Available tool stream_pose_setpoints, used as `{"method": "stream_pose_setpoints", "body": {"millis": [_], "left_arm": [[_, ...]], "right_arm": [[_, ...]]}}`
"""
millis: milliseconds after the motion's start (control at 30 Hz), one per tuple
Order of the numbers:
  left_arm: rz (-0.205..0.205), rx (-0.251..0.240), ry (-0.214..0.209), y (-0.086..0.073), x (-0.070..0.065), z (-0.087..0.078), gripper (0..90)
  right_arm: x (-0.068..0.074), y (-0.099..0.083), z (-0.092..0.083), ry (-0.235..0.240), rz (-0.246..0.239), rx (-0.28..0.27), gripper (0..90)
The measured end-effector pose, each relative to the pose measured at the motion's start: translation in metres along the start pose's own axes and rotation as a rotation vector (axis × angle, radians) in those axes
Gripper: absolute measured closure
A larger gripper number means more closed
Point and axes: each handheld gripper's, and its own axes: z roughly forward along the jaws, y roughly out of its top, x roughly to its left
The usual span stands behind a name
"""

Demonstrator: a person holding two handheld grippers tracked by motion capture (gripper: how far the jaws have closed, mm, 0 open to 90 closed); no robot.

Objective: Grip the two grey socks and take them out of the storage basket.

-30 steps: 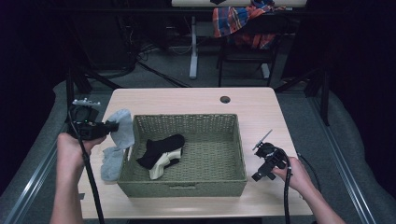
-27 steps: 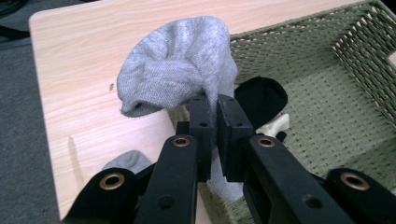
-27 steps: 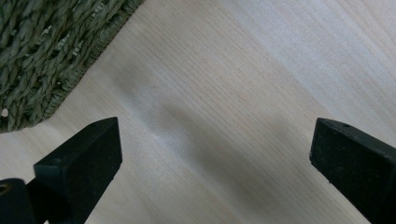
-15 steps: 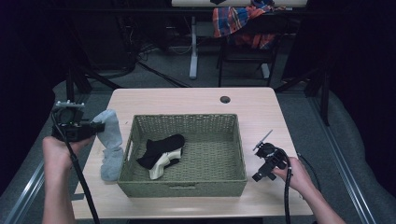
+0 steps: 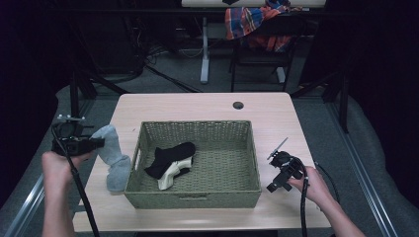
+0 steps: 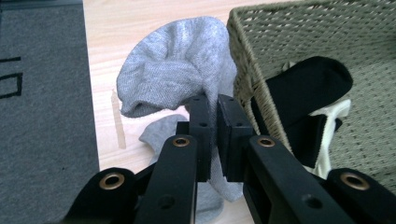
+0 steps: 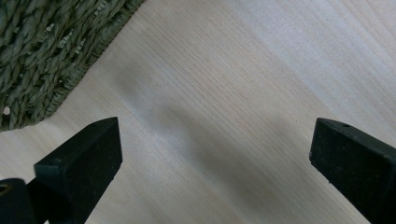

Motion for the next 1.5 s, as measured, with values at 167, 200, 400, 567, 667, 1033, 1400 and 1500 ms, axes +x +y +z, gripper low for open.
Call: {"method": "stream_pose_setpoints", "body": {"millis": [167, 200, 400, 567, 667, 1033, 1400, 1500], "left_arm": [[-0.008, 0.031, 0.011, -0.005, 0.005, 0.01, 85.7], [-0.009, 0.03, 0.013, -0.006, 0.006, 0.012, 85.6], [-0.016, 0.06, 0.007, -0.01, 0.009, 0.022, 85.6], [-0.015, 0.075, 0.004, -0.012, 0.009, 0.028, 85.6], [-0.025, 0.088, 0.007, -0.014, 0.011, 0.034, 85.6], [-0.046, 0.141, -0.011, -0.024, 0.021, 0.05, 85.5], [-0.049, 0.199, -0.023, -0.03, 0.023, 0.068, 84.2], [-0.045, 0.223, -0.025, -0.032, 0.023, 0.073, 84.2]], "right_arm": [[-0.001, 0.001, -0.002, -0.001, -0.017, 0.023, 1.9], [-0.001, 0.001, -0.002, -0.001, -0.017, 0.02, 1.9], [-0.002, 0.001, -0.002, -0.002, -0.024, 0.027, 2.0], [0.0, 0.0, 0.0, 0.004, -0.004, 0.001, 2.0], [-0.001, 0.0, 0.0, 0.004, -0.003, 0.002, 2.0], [0.0, 0.0, 0.0, 0.002, -0.004, 0.005, 2.1], [-0.001, 0.001, -0.002, -0.003, -0.016, 0.018, 2.0], [0.0, 0.0, -0.001, -0.008, -0.005, -0.002, 2.1]]}}
